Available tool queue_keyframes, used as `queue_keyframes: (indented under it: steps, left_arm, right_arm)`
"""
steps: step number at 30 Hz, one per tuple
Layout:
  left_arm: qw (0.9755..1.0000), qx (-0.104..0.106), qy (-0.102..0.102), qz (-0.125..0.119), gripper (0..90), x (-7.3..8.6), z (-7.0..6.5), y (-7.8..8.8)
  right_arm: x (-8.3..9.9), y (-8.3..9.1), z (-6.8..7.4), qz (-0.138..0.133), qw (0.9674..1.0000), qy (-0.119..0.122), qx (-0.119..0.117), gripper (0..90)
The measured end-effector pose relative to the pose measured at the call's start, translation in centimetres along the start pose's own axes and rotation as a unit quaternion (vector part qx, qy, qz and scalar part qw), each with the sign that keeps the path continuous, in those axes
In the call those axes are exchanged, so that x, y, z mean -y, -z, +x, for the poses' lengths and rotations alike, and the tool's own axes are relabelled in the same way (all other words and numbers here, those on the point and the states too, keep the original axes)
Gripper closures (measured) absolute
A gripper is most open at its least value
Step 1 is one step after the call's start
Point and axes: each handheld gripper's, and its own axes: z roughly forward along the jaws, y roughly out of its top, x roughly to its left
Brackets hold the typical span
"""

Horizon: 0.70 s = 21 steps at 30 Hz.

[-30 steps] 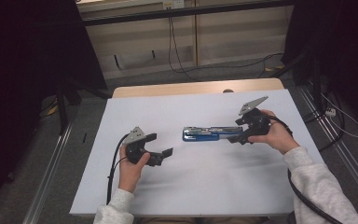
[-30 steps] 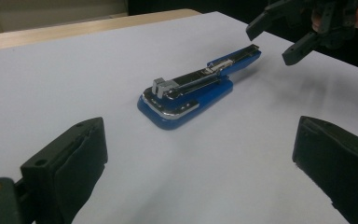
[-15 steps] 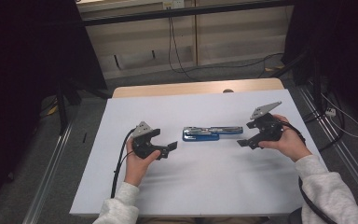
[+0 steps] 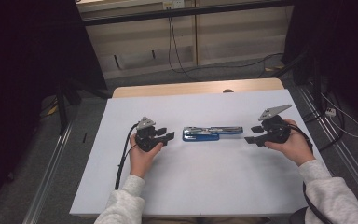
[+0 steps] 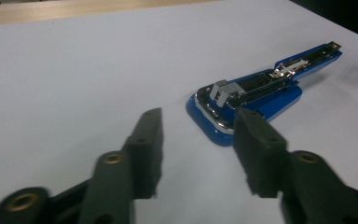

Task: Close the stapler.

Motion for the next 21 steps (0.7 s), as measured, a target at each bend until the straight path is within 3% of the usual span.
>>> queue_keyframes:
  steps: [1,4,5,8,9,12,14,15,21]
  left_arm:
    - [0.9999,-0.003,0.012,0.011,69.6,-0.1,0.0,-0.6]
    - [0.9996,0.005,0.010,0.027,79.0,-0.1,0.1,-1.2]
    - [0.9992,0.003,0.015,0.038,83.1,-0.1,0.0,-2.1]
    - [0.9988,0.004,0.012,0.048,87.5,0.0,0.1,-2.8]
    - [0.9985,0.000,0.010,0.053,90.0,-0.1,0.0,-3.2]
    - [0.9979,-0.008,0.006,0.065,90.0,-0.1,0.1,-3.6]
    - [0.9980,-0.001,0.012,0.062,90.0,0.0,0.2,-4.1]
    - [0.9977,-0.002,0.004,0.067,90.0,0.0,0.1,-4.3]
    - [0.9973,0.008,0.005,0.072,90.0,0.0,-0.2,-5.0]
  right_arm:
    - [0.3,0.0,-0.1,-0.005,0.9999,-0.010,0.003,62.2]
    - [0.4,-0.2,-0.2,0.002,0.9999,-0.009,0.011,67.9]
    - [0.5,-0.5,-0.2,0.009,0.9998,-0.006,0.018,79.2]
    - [0.5,-1.0,-0.2,0.011,0.9996,-0.012,0.023,84.1]
    - [0.6,-1.8,-0.2,0.017,0.9994,-0.016,0.024,89.8]
    - [0.5,-2.5,-0.2,0.026,0.9990,-0.018,0.032,90.0]
    - [0.5,-3.2,-0.3,0.035,0.9986,-0.020,0.034,90.0]
    - [0.5,-3.3,-0.3,0.039,0.9982,-0.022,0.039,90.0]
    - [0.5,-4.1,-0.5,0.032,0.9982,-0.033,0.037,90.0]
